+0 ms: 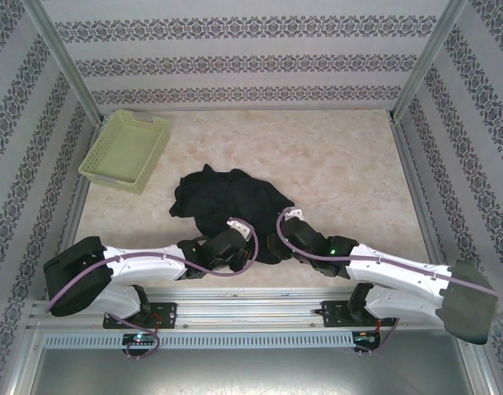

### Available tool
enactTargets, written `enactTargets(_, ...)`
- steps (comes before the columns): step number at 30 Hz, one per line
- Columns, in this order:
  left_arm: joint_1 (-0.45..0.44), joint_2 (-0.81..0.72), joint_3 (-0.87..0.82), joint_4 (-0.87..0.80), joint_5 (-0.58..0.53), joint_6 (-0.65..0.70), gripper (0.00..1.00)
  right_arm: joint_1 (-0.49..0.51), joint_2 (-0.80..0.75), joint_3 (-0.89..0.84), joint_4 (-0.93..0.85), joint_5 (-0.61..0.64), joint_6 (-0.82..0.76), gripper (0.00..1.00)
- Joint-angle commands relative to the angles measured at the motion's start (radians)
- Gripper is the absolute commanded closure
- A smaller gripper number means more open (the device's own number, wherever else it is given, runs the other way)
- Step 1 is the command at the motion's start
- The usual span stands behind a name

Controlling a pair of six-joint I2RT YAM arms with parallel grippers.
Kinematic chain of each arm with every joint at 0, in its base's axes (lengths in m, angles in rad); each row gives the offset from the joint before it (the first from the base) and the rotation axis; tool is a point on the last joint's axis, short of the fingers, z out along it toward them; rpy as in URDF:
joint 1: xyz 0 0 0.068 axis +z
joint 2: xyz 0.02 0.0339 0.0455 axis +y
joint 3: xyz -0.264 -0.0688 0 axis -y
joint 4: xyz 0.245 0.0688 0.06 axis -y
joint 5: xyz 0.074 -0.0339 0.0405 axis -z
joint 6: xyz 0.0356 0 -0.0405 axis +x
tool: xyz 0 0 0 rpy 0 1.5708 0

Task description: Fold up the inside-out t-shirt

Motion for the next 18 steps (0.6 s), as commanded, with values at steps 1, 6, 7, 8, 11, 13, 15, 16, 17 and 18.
enactTargets(1,0.005,-0.001,-0.001,0.047,0.025,0.027,1.00,0.038,0.044,0.053,-0.071,0.051,0.063,0.61)
enactTargets(6,0.004,-0.008,-0.004,0.051,0.039,0.033,1.00,0.041,0.184,0.129,-0.100,0.090,0.108,0.61)
enactTargets(7,0.004,-0.009,-0.004,0.051,0.039,0.033,1.00,0.040,0.205,0.139,-0.098,0.094,0.111,0.61)
enactTargets(8,0.004,-0.012,-0.005,0.052,0.036,0.034,1.00,0.042,0.227,0.149,-0.099,0.102,0.115,0.61)
enactTargets(11,0.004,-0.029,-0.012,0.053,0.036,0.032,1.00,0.032,0.276,0.167,-0.115,0.129,0.139,0.61)
enactTargets(13,0.005,-0.036,-0.025,0.069,0.039,0.030,1.00,0.027,0.297,0.170,-0.108,0.140,0.139,0.62)
enactTargets(15,0.004,-0.035,-0.028,0.075,0.038,0.029,1.00,0.016,0.323,0.173,-0.095,0.148,0.135,0.63)
enactTargets(16,0.003,-0.038,-0.028,0.073,0.038,0.030,1.00,0.007,0.337,0.179,-0.095,0.144,0.137,0.63)
enactTargets(17,0.004,-0.037,-0.025,0.070,0.040,0.032,1.00,-0.003,0.352,0.184,-0.094,0.136,0.136,0.64)
enactTargets(18,0.004,-0.040,-0.024,0.072,0.045,0.032,1.00,-0.009,0.367,0.189,-0.090,0.128,0.135,0.65)
